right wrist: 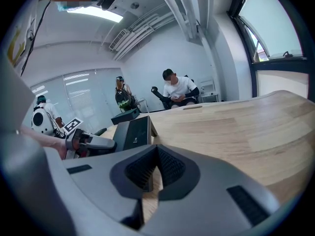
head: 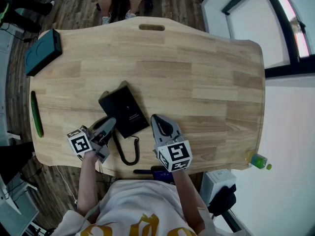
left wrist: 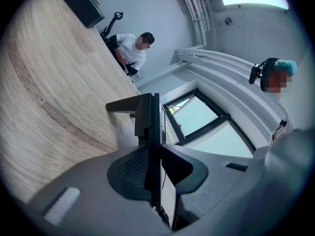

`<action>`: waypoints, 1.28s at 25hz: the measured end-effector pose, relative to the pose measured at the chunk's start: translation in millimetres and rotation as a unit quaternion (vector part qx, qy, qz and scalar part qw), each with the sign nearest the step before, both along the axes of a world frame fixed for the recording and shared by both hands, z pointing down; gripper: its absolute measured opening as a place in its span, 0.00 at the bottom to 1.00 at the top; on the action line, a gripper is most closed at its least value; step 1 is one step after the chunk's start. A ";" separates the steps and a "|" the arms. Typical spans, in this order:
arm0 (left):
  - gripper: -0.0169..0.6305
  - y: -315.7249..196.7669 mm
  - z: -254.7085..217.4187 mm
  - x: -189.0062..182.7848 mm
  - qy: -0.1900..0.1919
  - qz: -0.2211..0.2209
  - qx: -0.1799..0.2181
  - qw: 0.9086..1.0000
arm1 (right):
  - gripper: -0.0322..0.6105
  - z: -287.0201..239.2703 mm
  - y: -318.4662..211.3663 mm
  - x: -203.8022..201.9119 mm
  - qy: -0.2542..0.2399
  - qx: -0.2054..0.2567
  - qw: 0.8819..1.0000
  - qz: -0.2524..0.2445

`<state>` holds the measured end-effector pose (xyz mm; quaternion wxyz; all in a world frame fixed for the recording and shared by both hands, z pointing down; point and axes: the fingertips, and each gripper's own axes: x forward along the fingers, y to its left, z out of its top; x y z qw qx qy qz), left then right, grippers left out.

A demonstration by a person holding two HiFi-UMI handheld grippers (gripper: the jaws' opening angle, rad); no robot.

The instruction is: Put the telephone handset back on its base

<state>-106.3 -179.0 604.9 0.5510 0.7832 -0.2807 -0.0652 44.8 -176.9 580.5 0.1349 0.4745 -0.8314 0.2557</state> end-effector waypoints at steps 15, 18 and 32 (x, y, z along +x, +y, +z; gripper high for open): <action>0.14 -0.5 9.2 -7.6 -0.021 -0.041 -0.022 0.999 | 0.06 -19.1 9.4 10.1 0.003 0.014 1.000 0.011; 0.14 1.3 10.2 -9.0 -0.034 -0.047 -0.015 0.998 | 0.06 -27.9 13.4 10.1 0.002 0.023 1.000 0.013; 0.21 10.7 -9.0 -26.8 -0.117 -0.106 0.053 0.986 | 0.06 -80.5 39.3 16.4 -0.012 0.074 0.997 0.034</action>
